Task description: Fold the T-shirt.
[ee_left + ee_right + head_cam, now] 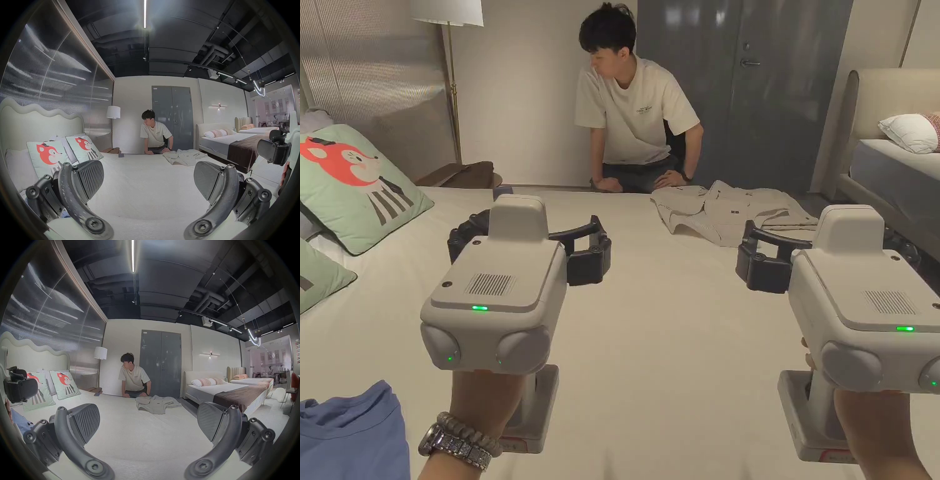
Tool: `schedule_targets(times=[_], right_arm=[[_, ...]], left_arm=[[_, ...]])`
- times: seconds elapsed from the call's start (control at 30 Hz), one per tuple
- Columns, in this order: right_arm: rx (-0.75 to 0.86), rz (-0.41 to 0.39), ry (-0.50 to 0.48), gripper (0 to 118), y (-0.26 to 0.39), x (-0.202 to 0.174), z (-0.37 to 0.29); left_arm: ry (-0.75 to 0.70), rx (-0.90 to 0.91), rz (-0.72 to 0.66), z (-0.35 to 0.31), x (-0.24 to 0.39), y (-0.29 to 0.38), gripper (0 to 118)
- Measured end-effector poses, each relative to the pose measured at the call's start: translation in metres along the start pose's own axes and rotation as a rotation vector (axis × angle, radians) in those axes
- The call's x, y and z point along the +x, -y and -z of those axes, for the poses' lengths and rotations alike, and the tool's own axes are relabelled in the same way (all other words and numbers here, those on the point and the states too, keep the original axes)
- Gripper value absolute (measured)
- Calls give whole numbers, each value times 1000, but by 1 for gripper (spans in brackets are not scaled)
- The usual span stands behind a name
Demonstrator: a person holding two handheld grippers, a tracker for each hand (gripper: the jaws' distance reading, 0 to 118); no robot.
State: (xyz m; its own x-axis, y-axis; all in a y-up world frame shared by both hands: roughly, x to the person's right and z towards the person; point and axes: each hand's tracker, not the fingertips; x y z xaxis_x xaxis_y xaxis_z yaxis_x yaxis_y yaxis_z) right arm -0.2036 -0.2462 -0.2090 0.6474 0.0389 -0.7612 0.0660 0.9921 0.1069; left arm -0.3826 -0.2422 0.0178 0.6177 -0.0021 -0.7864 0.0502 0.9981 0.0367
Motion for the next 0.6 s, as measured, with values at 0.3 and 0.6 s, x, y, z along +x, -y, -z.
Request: schedule_targets(times=[0.3, 0.6], right_arm=[[10, 0, -5, 118, -4, -2, -2], [3, 12, -8, 118, 0, 0, 1]], left_arm=[[0, 4, -2, 0, -3, 0, 111], [3, -5, -2, -4, -1, 1, 111]])
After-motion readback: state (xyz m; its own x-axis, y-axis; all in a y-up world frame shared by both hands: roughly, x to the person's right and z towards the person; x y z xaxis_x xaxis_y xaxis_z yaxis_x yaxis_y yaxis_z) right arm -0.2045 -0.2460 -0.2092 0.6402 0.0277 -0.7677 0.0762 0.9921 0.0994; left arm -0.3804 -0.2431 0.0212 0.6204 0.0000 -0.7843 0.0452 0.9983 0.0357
